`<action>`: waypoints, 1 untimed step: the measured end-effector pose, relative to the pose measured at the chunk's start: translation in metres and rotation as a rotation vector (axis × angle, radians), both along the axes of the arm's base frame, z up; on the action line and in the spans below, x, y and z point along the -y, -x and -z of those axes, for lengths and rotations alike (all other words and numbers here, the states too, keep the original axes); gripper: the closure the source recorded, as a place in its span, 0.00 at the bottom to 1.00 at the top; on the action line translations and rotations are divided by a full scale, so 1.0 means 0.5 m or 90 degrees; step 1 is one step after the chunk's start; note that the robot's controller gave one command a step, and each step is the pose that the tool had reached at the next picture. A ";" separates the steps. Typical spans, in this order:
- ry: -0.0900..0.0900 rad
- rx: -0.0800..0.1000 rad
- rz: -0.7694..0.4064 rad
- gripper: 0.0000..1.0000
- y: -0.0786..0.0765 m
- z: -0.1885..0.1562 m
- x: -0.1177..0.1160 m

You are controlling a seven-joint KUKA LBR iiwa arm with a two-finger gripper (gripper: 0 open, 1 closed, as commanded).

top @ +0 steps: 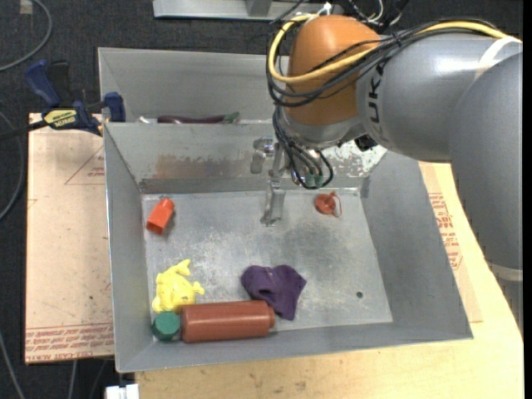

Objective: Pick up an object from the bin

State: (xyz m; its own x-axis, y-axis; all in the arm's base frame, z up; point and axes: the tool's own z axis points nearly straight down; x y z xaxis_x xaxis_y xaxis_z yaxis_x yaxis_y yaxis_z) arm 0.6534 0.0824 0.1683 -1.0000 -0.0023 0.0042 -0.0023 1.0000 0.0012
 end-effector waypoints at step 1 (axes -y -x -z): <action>0.000 0.004 0.001 0.00 -0.002 -0.010 0.001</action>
Offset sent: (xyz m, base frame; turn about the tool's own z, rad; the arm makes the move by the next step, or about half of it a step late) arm -0.0987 -0.0408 -0.0563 -0.0478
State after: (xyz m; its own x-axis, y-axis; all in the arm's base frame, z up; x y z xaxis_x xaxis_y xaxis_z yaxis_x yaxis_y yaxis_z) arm 0.6544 0.0821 0.1735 -1.0000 -0.0011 -0.0019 -0.0011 1.0000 0.0017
